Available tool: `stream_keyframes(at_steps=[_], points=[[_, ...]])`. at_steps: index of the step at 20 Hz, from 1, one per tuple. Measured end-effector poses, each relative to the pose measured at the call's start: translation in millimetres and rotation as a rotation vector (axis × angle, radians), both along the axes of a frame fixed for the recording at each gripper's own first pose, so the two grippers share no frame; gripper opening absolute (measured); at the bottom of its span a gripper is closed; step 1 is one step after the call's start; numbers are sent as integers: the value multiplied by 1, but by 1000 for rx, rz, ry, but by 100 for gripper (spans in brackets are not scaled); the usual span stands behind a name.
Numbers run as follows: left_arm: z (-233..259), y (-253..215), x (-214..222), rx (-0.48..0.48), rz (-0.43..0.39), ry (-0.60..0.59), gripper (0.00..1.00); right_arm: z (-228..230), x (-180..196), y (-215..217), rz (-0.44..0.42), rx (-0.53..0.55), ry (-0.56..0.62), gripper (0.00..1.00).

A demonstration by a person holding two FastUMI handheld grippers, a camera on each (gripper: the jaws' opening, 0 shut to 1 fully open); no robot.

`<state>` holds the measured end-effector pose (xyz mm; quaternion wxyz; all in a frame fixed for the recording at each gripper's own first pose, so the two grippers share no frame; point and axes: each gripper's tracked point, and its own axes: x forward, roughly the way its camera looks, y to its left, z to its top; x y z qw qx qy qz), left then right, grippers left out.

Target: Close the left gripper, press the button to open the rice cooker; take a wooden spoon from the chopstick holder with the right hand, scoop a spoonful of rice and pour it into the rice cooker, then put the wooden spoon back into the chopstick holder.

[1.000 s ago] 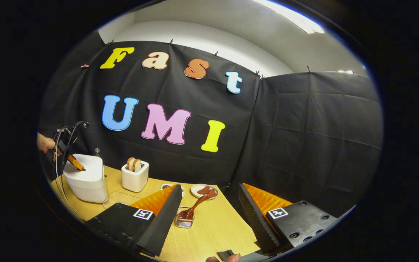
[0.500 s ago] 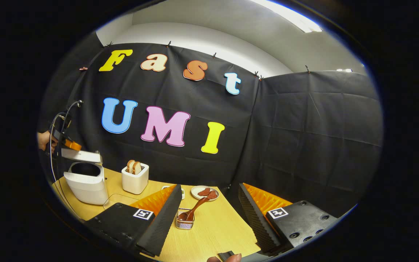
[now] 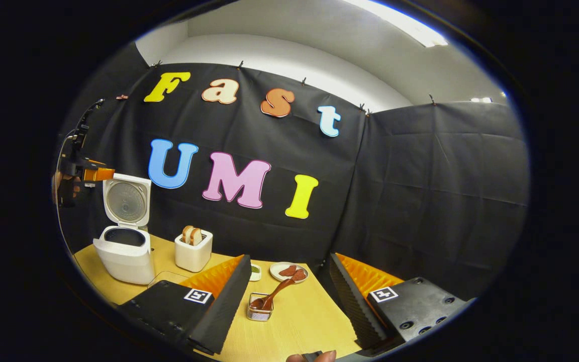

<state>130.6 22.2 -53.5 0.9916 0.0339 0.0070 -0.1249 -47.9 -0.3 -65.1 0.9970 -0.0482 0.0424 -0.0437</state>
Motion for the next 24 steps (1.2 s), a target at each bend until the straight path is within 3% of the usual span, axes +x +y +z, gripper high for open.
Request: stream_keyframes(at_steps=[2,7,12,18,24], points=[[10,-8,-29,-44,14,-32,98,-3,5,3,19,2,6,98],[23,-12,-98,-114,102,-84,98,-5,16,4,75,72,3,98],[19,-16,-135,-170,201,-65,99,-21,24,-5,126,104,17,98],[0,-8,-160,-155,316,-13,95,-52,45,-27,155,128,43,98],[-3,-19,-177,-111,356,-14,95,-104,72,-49,179,222,107,98]])
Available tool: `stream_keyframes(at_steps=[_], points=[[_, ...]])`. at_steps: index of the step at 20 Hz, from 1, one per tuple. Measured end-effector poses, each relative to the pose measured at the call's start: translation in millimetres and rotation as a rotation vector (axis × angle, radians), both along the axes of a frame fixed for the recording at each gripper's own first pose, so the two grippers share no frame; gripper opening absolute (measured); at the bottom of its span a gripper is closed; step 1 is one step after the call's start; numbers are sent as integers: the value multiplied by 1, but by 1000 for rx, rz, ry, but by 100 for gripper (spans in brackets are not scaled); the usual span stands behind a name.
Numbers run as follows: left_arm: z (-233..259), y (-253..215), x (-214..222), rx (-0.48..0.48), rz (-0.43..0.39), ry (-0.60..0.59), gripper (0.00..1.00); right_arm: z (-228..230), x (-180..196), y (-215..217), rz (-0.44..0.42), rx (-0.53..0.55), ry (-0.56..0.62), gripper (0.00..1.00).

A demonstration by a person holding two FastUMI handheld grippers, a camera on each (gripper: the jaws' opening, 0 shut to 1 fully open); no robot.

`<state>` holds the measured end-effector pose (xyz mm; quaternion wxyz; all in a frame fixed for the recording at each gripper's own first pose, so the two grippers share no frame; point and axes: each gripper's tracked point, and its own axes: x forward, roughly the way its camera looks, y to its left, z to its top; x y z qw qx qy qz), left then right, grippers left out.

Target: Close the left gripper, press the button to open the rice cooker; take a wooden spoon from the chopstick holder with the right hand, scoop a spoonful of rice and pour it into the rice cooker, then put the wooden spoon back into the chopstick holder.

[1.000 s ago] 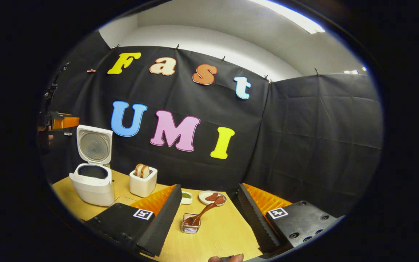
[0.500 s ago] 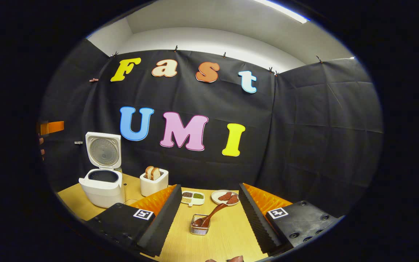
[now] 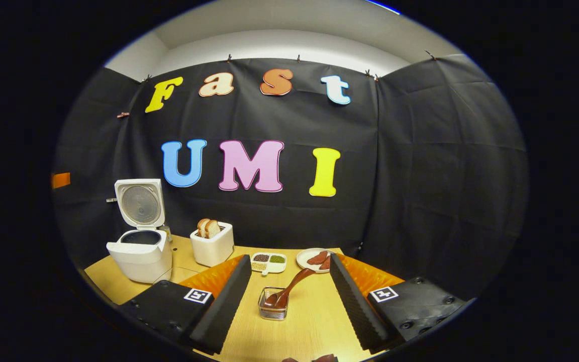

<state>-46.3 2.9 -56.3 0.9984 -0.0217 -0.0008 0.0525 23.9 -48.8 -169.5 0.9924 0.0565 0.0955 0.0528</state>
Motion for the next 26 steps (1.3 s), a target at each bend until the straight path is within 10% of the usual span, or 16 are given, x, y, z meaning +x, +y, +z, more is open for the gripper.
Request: stream_keyframes(at_steps=[26], points=[[-22,-18,-18,58,103,108,95,-219,137,36,114,241,329,97]])
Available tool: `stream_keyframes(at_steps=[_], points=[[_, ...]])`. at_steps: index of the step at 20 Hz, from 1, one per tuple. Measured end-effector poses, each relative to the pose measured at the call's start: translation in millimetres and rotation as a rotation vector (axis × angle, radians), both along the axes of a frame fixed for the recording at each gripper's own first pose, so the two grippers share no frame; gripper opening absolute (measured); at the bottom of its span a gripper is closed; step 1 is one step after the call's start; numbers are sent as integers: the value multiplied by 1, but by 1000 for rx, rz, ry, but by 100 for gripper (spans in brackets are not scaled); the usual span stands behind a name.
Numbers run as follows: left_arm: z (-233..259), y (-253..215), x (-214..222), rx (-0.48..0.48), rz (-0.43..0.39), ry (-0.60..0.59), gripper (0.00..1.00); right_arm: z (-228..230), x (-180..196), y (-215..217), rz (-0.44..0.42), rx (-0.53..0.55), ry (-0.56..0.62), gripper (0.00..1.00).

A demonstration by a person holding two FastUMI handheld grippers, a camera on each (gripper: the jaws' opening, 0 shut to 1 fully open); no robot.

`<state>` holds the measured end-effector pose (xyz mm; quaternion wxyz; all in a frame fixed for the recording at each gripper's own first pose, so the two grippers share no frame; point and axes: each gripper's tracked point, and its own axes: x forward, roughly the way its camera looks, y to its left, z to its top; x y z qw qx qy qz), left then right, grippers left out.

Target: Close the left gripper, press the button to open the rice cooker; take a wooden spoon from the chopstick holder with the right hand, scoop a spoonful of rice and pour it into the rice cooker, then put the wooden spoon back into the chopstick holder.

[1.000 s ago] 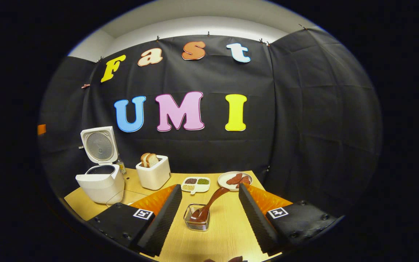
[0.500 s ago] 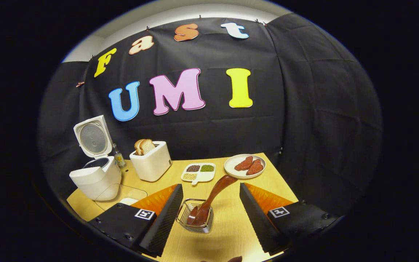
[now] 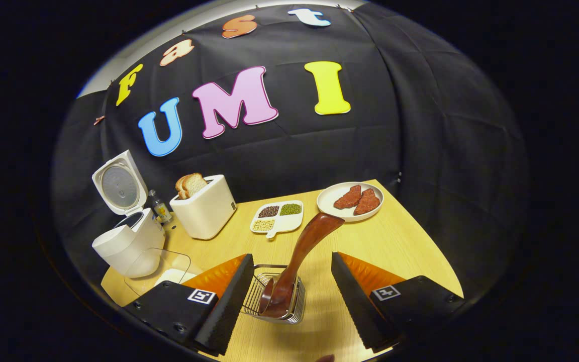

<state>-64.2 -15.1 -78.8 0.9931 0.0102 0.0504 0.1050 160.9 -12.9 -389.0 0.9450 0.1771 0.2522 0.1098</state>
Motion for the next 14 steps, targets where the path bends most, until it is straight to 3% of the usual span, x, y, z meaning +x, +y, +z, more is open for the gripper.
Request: stream_keyframes(at_steps=[2,4,5,6,7,10,11,12,13,14], points=[[-2,0,-2,-10,11,10,95,-11,15,7,2,35,20,97],[-3,0,-5,-22,16,16,95,-27,27,10,-13,82,65,90],[-6,1,-5,-23,21,21,95,-36,31,13,-23,106,96,77],[-8,1,-4,-23,22,27,95,-43,32,14,-29,122,124,73],[-11,1,-5,-22,23,33,95,-46,33,17,-24,135,135,52],[-13,1,-7,-17,14,42,95,-18,26,22,24,148,50,55],[-13,2,-7,-19,12,42,95,-20,27,21,34,118,32,46],[-14,3,-7,-27,10,41,95,-13,21,11,20,83,27,46],[-15,3,-6,-38,9,39,95,-16,20,15,36,86,36,24],[-15,4,-5,-50,9,36,95,-15,14,19,46,97,52,23]])
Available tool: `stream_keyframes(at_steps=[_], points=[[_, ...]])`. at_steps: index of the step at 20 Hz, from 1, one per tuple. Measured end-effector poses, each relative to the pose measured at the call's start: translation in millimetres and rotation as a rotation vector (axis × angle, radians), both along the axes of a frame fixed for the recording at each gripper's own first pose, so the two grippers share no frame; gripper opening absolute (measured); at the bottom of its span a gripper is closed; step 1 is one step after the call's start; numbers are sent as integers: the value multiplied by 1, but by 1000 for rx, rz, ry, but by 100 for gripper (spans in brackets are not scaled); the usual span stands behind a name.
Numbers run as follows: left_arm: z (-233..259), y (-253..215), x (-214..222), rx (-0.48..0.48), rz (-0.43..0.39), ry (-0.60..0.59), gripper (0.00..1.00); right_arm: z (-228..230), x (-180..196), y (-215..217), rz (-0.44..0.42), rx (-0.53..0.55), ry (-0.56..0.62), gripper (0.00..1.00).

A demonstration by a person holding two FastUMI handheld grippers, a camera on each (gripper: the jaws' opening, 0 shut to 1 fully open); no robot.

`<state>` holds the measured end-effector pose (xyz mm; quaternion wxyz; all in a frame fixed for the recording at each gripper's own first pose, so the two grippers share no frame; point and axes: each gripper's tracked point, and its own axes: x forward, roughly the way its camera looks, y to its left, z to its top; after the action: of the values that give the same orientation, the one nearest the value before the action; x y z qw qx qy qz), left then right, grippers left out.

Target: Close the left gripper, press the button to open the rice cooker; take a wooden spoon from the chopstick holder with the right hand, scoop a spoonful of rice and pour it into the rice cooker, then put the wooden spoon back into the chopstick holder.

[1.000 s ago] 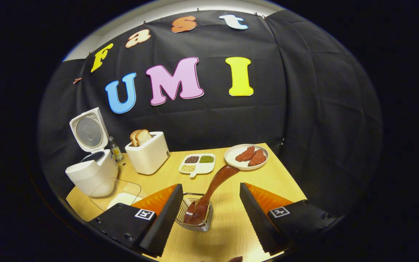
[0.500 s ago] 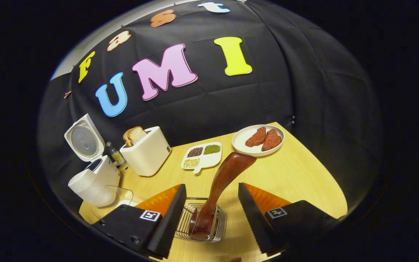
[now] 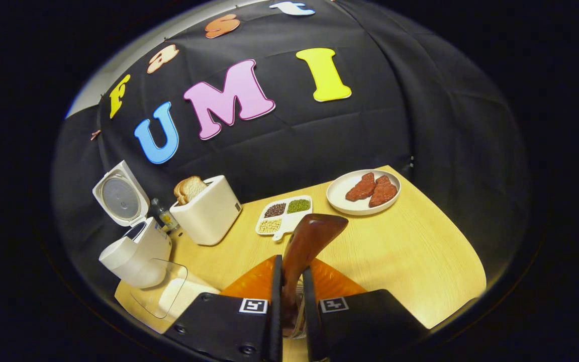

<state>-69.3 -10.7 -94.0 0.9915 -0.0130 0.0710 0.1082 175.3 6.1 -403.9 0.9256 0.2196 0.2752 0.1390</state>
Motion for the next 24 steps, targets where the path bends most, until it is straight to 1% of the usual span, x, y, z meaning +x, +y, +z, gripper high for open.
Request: stream_keyframes(at_steps=[2,4,7,8,9,10,11,12,13,14,15,17,24], points=[[-2,3,-1,-15,3,0,95,3,-6,1,2,-6,1,22],[-3,6,-3,-24,6,1,95,6,-18,10,29,-8,3,22],[-3,11,-8,-24,10,1,95,-4,-29,24,61,-47,7,20],[-2,12,-10,-24,11,1,95,-7,-30,29,69,-51,15,21],[-2,14,-11,-24,13,2,95,-6,-28,30,59,-56,11,25],[-2,16,-11,-23,14,3,95,-8,-27,29,47,-64,19,20],[-3,17,-12,-22,17,6,95,-9,-26,28,37,-58,33,25],[-2,19,-12,-23,20,4,95,-9,-26,24,16,-70,43,25],[-1,20,-12,-25,23,1,95,-10,-24,21,-10,-73,43,19],[-1,22,-12,-29,25,0,95,-10,-26,20,-16,-68,48,18],[-2,23,-13,-31,25,-1,95,-6,-27,18,-27,-62,41,13],[-2,26,-13,-33,25,-1,95,-6,-26,19,-34,-48,56,12],[-5,40,-2,-60,26,-14,95,63,-12,-5,-87,-36,-71,11]])
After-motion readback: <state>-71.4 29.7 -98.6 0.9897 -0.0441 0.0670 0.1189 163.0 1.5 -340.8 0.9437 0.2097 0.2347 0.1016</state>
